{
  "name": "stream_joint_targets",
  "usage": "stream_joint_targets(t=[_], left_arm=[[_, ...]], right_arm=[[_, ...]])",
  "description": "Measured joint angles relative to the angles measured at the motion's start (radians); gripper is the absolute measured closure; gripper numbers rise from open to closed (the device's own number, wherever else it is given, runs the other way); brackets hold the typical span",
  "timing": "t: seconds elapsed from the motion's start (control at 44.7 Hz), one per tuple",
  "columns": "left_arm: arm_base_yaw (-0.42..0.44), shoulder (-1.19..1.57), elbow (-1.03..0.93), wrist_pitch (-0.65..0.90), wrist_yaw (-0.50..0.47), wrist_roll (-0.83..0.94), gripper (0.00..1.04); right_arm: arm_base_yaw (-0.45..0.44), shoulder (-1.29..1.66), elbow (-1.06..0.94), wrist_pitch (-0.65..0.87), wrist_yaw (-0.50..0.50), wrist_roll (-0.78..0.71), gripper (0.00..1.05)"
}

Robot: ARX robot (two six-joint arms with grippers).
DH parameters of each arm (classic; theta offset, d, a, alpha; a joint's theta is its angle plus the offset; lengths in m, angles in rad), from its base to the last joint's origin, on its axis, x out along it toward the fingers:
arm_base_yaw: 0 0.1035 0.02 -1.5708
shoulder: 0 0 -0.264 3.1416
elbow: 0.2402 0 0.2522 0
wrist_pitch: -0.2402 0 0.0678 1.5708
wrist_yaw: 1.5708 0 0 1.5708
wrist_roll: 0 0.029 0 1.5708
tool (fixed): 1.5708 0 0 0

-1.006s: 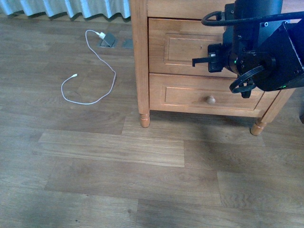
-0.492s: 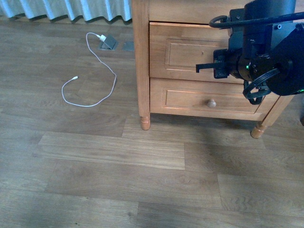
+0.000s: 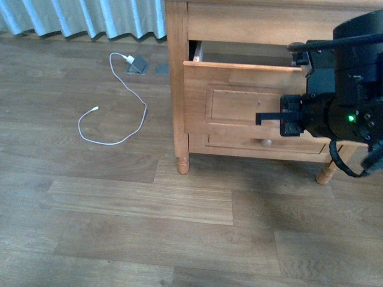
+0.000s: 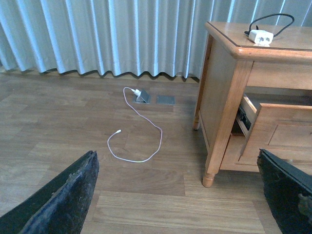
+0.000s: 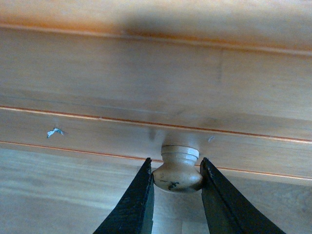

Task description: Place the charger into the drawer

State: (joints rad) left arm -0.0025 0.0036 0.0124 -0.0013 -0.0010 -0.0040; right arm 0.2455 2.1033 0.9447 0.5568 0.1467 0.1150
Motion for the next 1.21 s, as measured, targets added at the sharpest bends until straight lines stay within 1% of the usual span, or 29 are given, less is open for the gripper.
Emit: stream_joint_targets(t=[0.224, 0.469, 0.738, 0.76, 0.805, 0.827, 0.916, 0.939, 0.983, 1.073, 1.095, 1.185, 1.207], left_arm=[[0.0, 0.0, 0.0, 0.0, 0.0, 0.0, 0.06], [0.0, 0.0, 0.0, 0.0, 0.0, 0.0, 0.06], [0.0, 0.0, 0.0, 0.0, 0.0, 0.0, 0.06], [0.0, 0.0, 0.0, 0.0, 0.0, 0.0, 0.06], [0.0, 0.0, 0.0, 0.0, 0.0, 0.0, 0.06], [0.0, 0.0, 0.0, 0.0, 0.0, 0.0, 0.06], [0.0, 0.0, 0.0, 0.0, 0.0, 0.0, 0.06], [0.0, 0.0, 0.0, 0.0, 0.0, 0.0, 0.06], [0.0, 0.0, 0.0, 0.0, 0.0, 0.0, 0.06], [0.0, 0.0, 0.0, 0.0, 0.0, 0.0, 0.06], [0.0, 0.0, 0.0, 0.0, 0.0, 0.0, 0.06], [0.0, 0.0, 0.0, 0.0, 0.0, 0.0, 0.06], [0.0, 0.0, 0.0, 0.0, 0.0, 0.0, 0.06]], right_arm=[[-0.005, -0.132, -0.162, -0.029, -0.053, 0.022, 0.82], [-0.009, -0.264, -0.333, -0.023, -0.105, 0.025, 0.82], [-0.013, -0.37, -0.46, -0.023, -0.148, 0.032, 0.82], [-0.014, -0.373, -0.463, -0.023, -0.148, 0.032, 0.8], [-0.019, -0.394, -0.472, -0.029, -0.135, 0.05, 0.71], [-0.02, -0.402, -0.474, -0.032, -0.132, 0.052, 0.69], [-0.032, -0.48, -0.484, -0.059, -0.114, 0.076, 0.55], [-0.034, -0.489, -0.486, -0.063, -0.114, 0.076, 0.53], [-0.039, -0.533, -0.492, -0.09, -0.115, 0.088, 0.44], [-0.039, -0.603, -0.509, -0.145, -0.131, 0.104, 0.3], [-0.039, -0.613, -0.51, -0.153, -0.137, 0.106, 0.28], [-0.043, -0.709, -0.525, -0.22, -0.161, 0.117, 0.12], [-0.044, -0.72, -0.525, -0.229, -0.164, 0.118, 0.1]])
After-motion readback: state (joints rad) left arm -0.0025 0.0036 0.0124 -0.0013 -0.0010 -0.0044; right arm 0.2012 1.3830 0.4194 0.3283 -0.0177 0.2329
